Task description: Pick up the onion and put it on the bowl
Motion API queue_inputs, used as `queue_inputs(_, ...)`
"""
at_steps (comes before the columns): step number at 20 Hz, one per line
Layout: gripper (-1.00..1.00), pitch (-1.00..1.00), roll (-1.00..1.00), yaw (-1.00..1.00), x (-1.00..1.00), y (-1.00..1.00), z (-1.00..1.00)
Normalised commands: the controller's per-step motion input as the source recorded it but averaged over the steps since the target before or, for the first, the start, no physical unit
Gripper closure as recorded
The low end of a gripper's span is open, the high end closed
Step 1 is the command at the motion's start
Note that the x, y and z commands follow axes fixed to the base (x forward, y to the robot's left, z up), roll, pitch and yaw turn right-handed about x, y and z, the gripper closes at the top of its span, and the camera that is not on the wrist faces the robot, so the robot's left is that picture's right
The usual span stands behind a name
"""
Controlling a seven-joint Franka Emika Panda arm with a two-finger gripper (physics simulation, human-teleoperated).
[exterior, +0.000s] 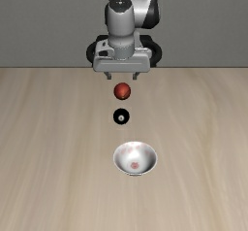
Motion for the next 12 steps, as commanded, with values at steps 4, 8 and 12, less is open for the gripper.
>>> queue_inputs(4, -1.0, 0.0, 0.0, 0.0, 0.0, 0.0, -1.0)
queue_inputs(8, 1.0, 0.0, 0.0, 0.0, 0.0, 0.0, -0.25)
queue_inputs(12, 1.0, 0.0, 0.0, 0.0, 0.0, 0.0, 0.0)
